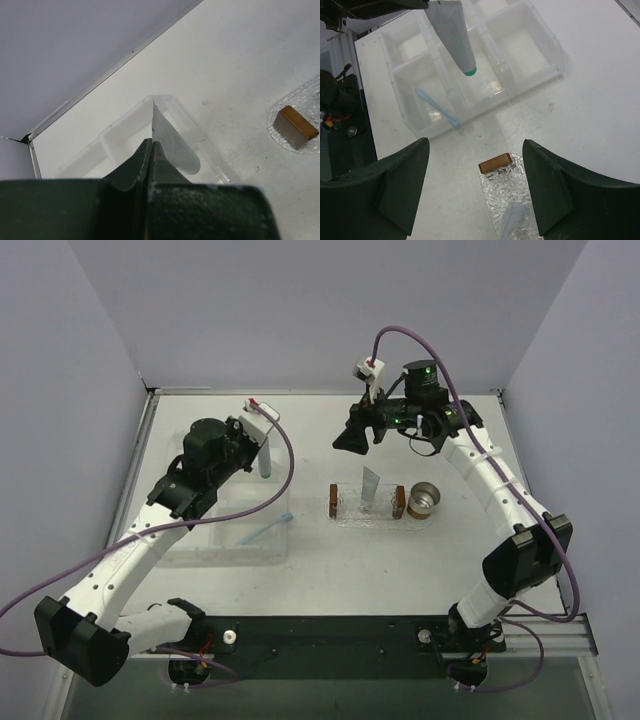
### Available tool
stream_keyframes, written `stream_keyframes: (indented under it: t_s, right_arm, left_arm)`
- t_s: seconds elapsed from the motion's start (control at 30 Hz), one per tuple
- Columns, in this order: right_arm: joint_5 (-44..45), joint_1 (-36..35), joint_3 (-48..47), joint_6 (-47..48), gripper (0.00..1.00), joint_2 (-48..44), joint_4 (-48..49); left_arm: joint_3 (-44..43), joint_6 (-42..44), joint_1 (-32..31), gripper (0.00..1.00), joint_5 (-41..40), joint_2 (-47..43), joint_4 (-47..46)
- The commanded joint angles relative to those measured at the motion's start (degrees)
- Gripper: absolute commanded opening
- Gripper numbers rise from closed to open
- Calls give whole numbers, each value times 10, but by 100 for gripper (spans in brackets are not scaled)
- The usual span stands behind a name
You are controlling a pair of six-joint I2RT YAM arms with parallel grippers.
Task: Prepare toiletry sets of a toothbrush and toothpaste on the tray
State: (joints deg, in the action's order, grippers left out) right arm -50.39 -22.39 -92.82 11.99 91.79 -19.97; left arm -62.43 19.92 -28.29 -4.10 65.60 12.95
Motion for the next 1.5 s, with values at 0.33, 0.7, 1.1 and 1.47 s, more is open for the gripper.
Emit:
stream_keyframes:
  t_s: [0.33,0.7,1.1,1.47]
  right_arm:
    - [-141,-23,-74,-35,70,72,77]
    - [-195,-48,-84,-75,71,108,128]
    - [-230,-85,-112,-95,76,139,153]
    - [-241,-109,-149,-102,54,168,140]
  left_arm:
    - [-133,-47,6,0,190,-21,49]
    - [-182,-96,4,0,251,1,66]
    - [-192,-124,4,0,277,2,73]
    - [-177,-127,4,0,284,-3,65]
